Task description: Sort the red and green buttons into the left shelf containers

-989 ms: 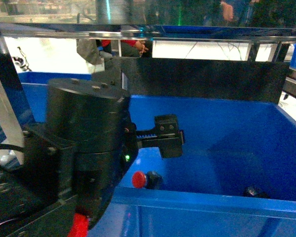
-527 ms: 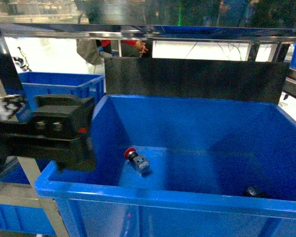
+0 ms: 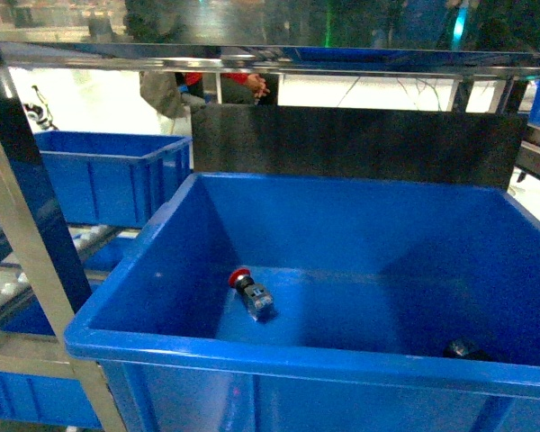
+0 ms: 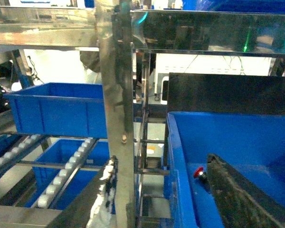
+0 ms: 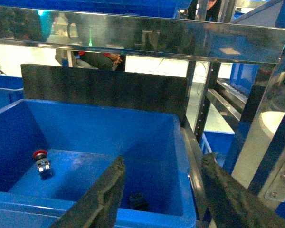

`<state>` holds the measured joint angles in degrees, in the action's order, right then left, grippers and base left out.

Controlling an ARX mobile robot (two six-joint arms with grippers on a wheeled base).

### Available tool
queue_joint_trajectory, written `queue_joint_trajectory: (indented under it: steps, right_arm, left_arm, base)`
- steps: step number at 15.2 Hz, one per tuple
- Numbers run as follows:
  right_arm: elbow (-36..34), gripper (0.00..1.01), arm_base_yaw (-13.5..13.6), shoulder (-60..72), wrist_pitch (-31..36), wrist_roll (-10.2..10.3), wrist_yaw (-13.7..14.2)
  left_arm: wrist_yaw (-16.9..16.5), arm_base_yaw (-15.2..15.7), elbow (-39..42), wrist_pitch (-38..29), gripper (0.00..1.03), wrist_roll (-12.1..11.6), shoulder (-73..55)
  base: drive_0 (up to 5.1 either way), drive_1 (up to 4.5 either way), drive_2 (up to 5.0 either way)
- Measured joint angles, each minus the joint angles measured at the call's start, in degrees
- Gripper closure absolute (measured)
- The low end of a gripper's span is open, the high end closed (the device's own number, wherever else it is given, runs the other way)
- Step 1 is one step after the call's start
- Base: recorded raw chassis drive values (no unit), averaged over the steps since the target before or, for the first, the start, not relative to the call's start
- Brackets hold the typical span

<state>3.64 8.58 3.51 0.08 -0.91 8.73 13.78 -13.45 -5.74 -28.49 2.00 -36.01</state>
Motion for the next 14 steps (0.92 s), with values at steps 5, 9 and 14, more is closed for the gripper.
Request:
queue_joint_trajectory:
  steps: [5, 9, 14]
  right_arm:
    - [-2.86, 0.99, -8.61, -2.84, -0.48, 0.11, -8.68]
    - [-2.86, 0.99, -8.59, -3.26, -0.31, 0.11, -8.76]
    - [-2.86, 0.99, -8.59, -3.26, -0.31, 0.11, -8.76]
  left_arm:
    - [-6.69, 6.40, 3.02, 6.14, 1.01, -1.18, 10.14]
    - [-13.62, 13.57, 4.96, 8.37, 1.01, -1.18, 15.74]
    - [-13.79, 13.40, 4.96, 14.97, 1.01, -1.18, 22.53]
  base:
    - [0.0, 0.00, 0.0]
    - [0.0, 0.00, 0.0]
    - [0.0, 0.00, 0.0]
